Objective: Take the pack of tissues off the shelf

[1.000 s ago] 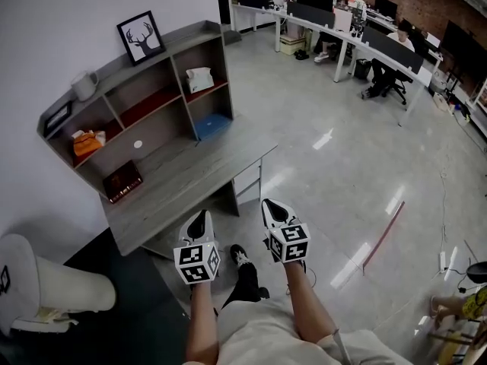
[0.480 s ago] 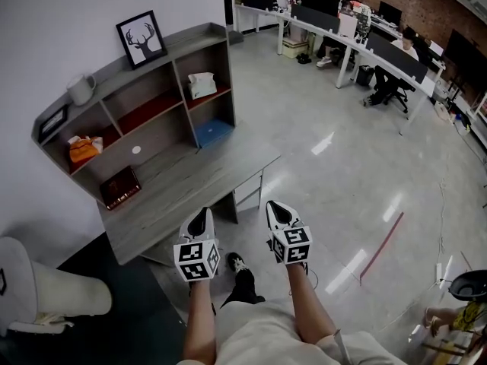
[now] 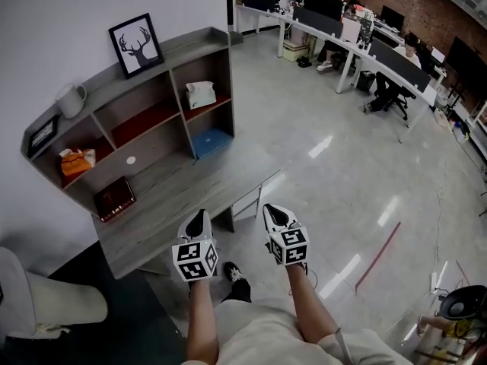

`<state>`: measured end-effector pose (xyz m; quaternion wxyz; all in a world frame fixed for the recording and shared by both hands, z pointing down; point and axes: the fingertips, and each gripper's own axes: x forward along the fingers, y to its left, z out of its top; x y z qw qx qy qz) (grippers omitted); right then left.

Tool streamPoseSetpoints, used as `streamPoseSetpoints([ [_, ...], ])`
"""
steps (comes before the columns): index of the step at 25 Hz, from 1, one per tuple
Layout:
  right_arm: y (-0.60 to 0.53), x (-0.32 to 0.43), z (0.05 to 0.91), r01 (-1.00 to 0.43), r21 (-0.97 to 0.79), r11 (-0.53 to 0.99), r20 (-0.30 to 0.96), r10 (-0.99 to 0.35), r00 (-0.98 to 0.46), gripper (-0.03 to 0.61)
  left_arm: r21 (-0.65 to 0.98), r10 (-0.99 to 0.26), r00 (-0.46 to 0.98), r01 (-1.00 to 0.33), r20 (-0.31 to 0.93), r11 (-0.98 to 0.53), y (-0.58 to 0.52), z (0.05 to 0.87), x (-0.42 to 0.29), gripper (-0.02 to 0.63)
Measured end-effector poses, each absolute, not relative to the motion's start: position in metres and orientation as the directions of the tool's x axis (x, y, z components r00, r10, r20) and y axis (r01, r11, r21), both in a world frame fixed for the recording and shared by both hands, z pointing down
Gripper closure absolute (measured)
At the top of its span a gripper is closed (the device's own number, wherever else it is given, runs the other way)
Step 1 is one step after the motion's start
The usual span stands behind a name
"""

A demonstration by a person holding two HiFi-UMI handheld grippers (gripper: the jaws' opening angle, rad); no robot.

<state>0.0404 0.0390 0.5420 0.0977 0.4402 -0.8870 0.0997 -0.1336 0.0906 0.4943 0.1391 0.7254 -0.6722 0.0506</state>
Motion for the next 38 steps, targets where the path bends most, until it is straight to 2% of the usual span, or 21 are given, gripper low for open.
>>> streamPoseSetpoints([
  [20,-0.067,-0.029,0.514,-0.750,-0.175,0.638,0.208,-0.720,-0.662,0.563,0.151,-0.931,0.239,-0.967,0.277,-0.203,-0.018,0.490,-0.157,0.606],
  [25,-0.085,-0.044,0.519,-0.720,-0.306,0.622,0.180,-0.706,-0.686,0.563,0.182,-0.919,0.285,-0.953,0.274,-0.241,-0.038,0.498,-0.159,0.606],
  [30,-0.104,-0.054,0.519,-0.708,-0.319,0.630,0.189,-0.690,-0.699,0.563,0.183,-0.909,0.329,-0.940,0.257,-0.288,-0.060,0.490,-0.158,0.606],
  [34,-0.120,-0.057,0.521,-0.673,-0.430,0.601,0.156,-0.685,-0.711,0.563,0.190,-0.903,0.354,-0.931,0.245,-0.313,-0.076,0.492,-0.159,0.606],
  [38,-0.142,-0.062,0.524,-0.678,-0.436,0.592,0.167,-0.687,-0.707,0.563,0.178,-0.898,0.359,-0.930,0.255,-0.321,-0.093,0.497,-0.166,0.606],
])
